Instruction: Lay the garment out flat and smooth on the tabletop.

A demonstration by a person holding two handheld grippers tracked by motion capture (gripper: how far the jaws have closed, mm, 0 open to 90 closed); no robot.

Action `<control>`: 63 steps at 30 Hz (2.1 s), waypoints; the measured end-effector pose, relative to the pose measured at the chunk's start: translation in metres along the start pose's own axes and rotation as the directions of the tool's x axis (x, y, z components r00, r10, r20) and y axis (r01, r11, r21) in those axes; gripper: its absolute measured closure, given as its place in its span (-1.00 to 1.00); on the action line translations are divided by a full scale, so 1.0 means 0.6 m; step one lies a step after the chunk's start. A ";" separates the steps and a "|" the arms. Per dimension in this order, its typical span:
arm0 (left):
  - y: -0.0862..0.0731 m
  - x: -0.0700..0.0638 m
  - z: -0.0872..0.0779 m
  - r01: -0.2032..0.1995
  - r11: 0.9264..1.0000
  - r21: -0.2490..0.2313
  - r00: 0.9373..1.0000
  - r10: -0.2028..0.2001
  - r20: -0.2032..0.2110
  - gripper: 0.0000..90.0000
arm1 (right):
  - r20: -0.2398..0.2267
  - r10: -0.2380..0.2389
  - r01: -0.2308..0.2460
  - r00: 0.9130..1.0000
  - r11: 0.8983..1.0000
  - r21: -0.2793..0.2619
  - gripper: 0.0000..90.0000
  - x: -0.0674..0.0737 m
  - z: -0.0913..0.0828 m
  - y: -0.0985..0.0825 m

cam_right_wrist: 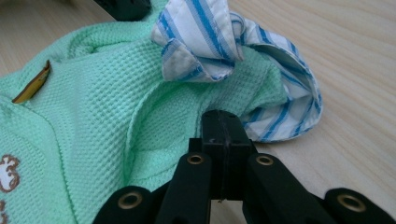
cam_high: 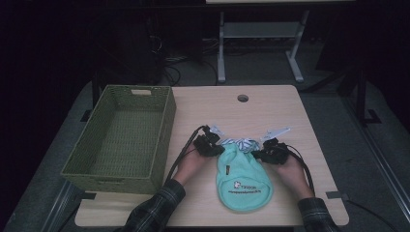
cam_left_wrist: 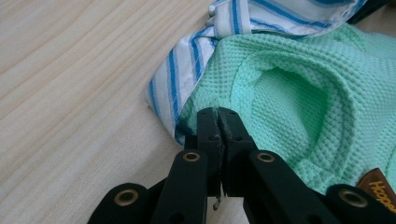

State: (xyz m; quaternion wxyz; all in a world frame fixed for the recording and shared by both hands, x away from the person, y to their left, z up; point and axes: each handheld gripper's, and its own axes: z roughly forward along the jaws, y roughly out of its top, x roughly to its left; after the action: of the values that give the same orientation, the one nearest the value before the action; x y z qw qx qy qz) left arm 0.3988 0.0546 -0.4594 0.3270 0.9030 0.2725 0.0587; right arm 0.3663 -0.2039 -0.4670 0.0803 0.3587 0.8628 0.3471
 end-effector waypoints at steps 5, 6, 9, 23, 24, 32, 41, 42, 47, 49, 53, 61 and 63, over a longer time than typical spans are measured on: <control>-0.003 0.005 -0.002 0.006 1.000 -0.005 1.000 -0.006 0.006 0.99 | 0.060 -0.019 0.017 0.998 1.000 0.021 1.00 0.000 -0.006 -0.001; -0.004 0.005 -0.002 0.007 1.000 -0.004 1.000 -0.007 0.005 0.99 | 0.076 -0.025 0.023 0.997 0.999 0.027 1.00 -0.002 -0.008 -0.002; -0.005 0.006 -0.003 0.011 1.000 -0.006 1.000 -0.011 0.002 0.99 | 0.096 -0.019 0.015 0.995 0.999 0.033 1.00 -0.008 -0.013 -0.005; -0.009 0.010 -0.006 0.005 1.000 -0.011 1.000 -0.005 -0.013 0.99 | 0.068 0.014 -0.018 0.998 0.998 0.057 1.00 -0.002 -0.028 -0.018; -0.009 0.010 -0.006 0.004 1.000 -0.015 1.000 -0.004 -0.013 0.99 | 0.065 0.006 -0.010 0.998 0.998 0.059 1.00 0.000 -0.029 -0.019; -0.012 0.019 -0.014 0.031 0.999 -0.026 0.999 -0.030 0.031 0.76 | 0.036 0.015 -0.017 0.999 0.999 0.035 0.99 -0.003 -0.032 -0.016; -0.007 0.019 -0.035 0.036 0.998 -0.055 0.998 -0.033 0.058 0.46 | 0.020 0.033 -0.033 0.999 0.999 0.000 0.62 -0.013 -0.043 -0.011; -0.006 0.019 -0.037 0.032 0.998 -0.056 0.998 -0.028 0.061 0.44 | 0.019 0.028 -0.028 0.999 1.000 -0.002 0.59 -0.014 -0.043 -0.011; 0.000 0.021 -0.042 0.010 0.998 -0.056 0.999 -0.008 0.040 0.27 | 0.023 0.026 -0.026 0.999 0.999 -0.019 0.48 -0.021 -0.046 -0.004; 0.004 0.023 -0.043 0.010 0.998 -0.059 1.000 -0.008 0.025 0.20 | 0.021 0.032 -0.031 0.999 0.999 -0.020 0.45 -0.024 -0.049 0.001; 0.010 0.031 -0.045 0.010 0.998 -0.061 1.000 -0.009 0.020 0.17 | 0.018 0.036 -0.036 0.999 0.999 -0.031 0.42 -0.032 -0.049 0.011; 0.019 0.046 -0.037 0.023 0.997 -0.070 1.000 -0.021 0.018 0.16 | 0.005 0.043 -0.043 0.999 0.998 -0.047 0.37 -0.042 -0.032 0.029; 0.021 0.049 -0.032 0.032 0.996 -0.077 0.999 -0.031 0.019 0.15 | 0.009 0.044 -0.043 0.999 0.998 -0.049 0.36 -0.045 -0.025 0.032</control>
State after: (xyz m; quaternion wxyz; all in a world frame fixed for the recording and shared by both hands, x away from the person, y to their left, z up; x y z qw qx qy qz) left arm 0.4238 0.0730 -0.4387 0.3651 0.8857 0.2813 0.0558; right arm 0.3907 -0.2207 -0.4461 0.0857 0.3771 0.8457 0.3678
